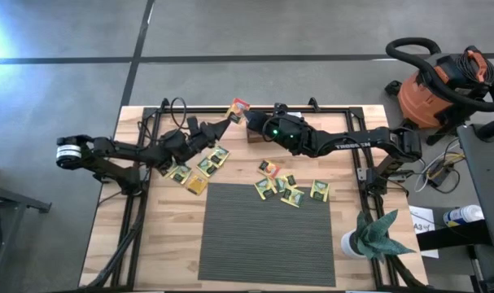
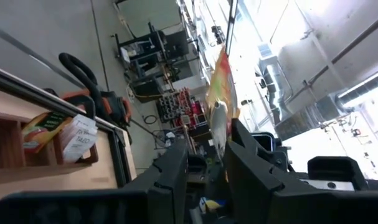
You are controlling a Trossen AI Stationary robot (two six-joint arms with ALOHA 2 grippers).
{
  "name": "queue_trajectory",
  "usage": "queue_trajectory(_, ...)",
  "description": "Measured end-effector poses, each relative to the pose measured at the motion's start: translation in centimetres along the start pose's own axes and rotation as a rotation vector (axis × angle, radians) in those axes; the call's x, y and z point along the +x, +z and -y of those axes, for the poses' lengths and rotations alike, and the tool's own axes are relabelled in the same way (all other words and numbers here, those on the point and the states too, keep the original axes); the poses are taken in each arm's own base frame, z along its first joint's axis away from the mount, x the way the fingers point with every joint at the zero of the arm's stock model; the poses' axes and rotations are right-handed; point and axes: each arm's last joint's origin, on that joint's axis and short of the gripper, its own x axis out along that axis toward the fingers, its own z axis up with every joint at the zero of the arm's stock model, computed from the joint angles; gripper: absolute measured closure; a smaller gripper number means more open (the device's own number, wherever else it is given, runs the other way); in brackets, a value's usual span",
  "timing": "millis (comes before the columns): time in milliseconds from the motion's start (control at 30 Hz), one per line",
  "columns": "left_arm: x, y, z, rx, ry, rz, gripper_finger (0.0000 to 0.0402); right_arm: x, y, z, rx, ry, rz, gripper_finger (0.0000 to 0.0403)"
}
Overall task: Pick & Place Tea
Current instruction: Put the orange tea bag into the middle section of the wooden organizer
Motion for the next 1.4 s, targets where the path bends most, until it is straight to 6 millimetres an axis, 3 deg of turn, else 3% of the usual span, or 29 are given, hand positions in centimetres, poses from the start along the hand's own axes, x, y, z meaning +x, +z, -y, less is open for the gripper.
queue_trajectory(300,0.7,0.3,0.9,0.025,-0.018,0.016,0.0298,0.0,0.0,0.0,0.019,0.005,-0.014,0.0394)
queue_trajectory(700,2.9,-1.0,0.9,0.024,-0.044,-0.049,0.0298,-0.1,-0.2,-0.1,-0.002,0.005,-0.003,0.0394)
queue_trajectory(1033,2.6,-0.7,1.0,0.042,-0.047,-0.035,0.0300,-0.2,-0.4,-0.2,-0.028,0.002,0.004,0.0394)
queue_trajectory(1200,2.6,-0.7,1.0,0.060,-0.047,-0.033,0.0326,-0.2,-0.4,0.1,-0.048,-0.025,0.002,0.0394)
queue_trajectory(1400,2.9,-0.4,1.1,0.107,-0.048,-0.014,0.0384,-0.2,-0.5,0.2,-0.075,-0.041,-0.006,0.0394)
